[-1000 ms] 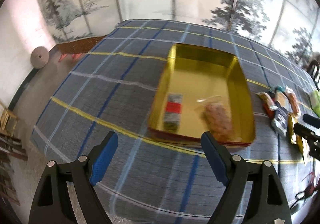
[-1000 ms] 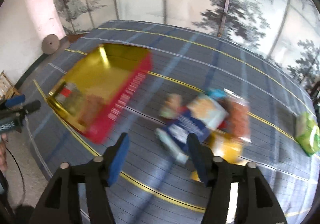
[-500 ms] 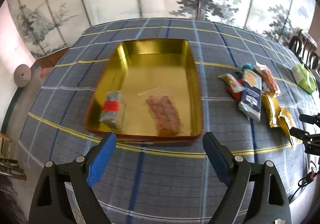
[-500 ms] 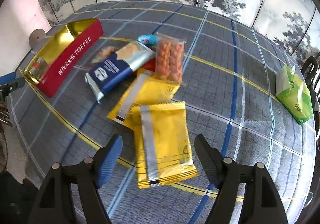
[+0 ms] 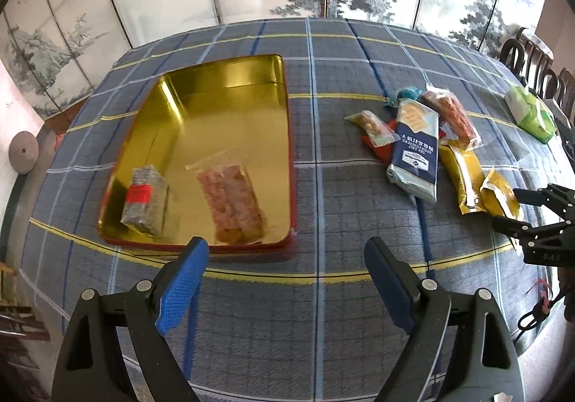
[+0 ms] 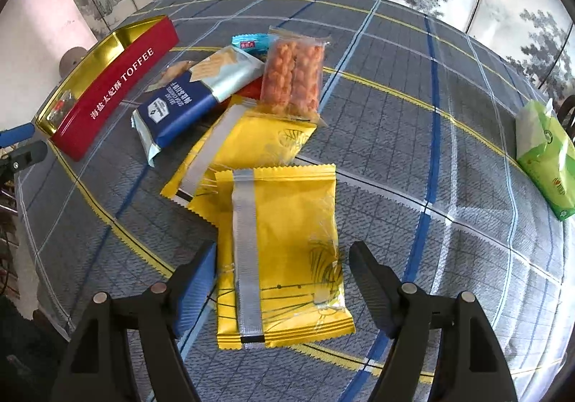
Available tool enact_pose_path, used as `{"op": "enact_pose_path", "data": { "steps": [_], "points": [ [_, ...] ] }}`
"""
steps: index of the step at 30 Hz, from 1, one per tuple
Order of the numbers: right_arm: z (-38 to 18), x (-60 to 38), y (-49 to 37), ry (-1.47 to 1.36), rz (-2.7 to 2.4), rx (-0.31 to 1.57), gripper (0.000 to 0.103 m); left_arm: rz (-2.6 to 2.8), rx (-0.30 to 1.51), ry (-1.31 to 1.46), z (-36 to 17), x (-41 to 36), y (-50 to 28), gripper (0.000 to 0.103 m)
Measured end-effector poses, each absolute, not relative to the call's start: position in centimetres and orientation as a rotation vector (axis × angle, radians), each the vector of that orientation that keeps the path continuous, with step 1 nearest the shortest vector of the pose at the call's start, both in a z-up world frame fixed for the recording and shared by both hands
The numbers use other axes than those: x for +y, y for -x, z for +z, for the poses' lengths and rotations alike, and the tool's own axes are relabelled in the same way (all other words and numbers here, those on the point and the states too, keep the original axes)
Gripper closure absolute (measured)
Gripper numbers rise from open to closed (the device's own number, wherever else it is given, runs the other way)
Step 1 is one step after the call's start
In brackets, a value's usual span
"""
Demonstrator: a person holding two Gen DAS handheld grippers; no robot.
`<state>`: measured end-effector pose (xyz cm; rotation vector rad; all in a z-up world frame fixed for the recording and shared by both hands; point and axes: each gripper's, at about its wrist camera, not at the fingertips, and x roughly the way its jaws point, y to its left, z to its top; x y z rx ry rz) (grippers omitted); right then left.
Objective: Organize snacks
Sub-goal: 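Move the right tool back to the pile and grasp a yellow foil packet, then grasp the blue soda cracker pack with the left tool while right holds the yellow packet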
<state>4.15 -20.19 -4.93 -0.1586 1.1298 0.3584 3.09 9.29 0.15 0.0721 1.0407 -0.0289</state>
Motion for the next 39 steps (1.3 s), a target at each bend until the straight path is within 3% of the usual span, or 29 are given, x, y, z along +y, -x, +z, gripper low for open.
{"op": "enact_pose_path", "data": {
  "steps": [5, 8, 11, 31, 36, 39],
  "points": [
    [-5.3, -20.5, -3.9, 0.153, 0.363, 1.114, 0.028, -0.042, 1.045, -0.093, -0.1, 8.3, -3.6, 0.017],
    [-5.2, -20.4, -3.7, 0.167, 0.350, 1.099, 0.039, -0.045, 1.047, -0.097, -0.3, 7.8, -3.9, 0.017],
    [-5.2, -20.7, -3.6, 0.162, 0.348, 1.087, 0.042, -0.052, 1.053, -0.099, -0.5, 7.3, -4.3, 0.017],
    [-5.6, -26.5, -8.4, 0.074, 0.033, 0.959, 0.042, -0.246, 1.046, -0.076, -0.8, 2.5, -7.3, 0.018],
    [-5.8, -27.0, -9.3, 0.035, 0.029, 0.940, 0.042, -0.323, 1.064, -0.066, -1.6, 0.7, -8.8, 0.031],
    [-5.9, -27.0, -9.3, 0.029, 0.027, 0.924, 0.040, -0.338, 1.095, -0.066, -2.5, -0.1, -10.1, 0.034]
  ]
}}
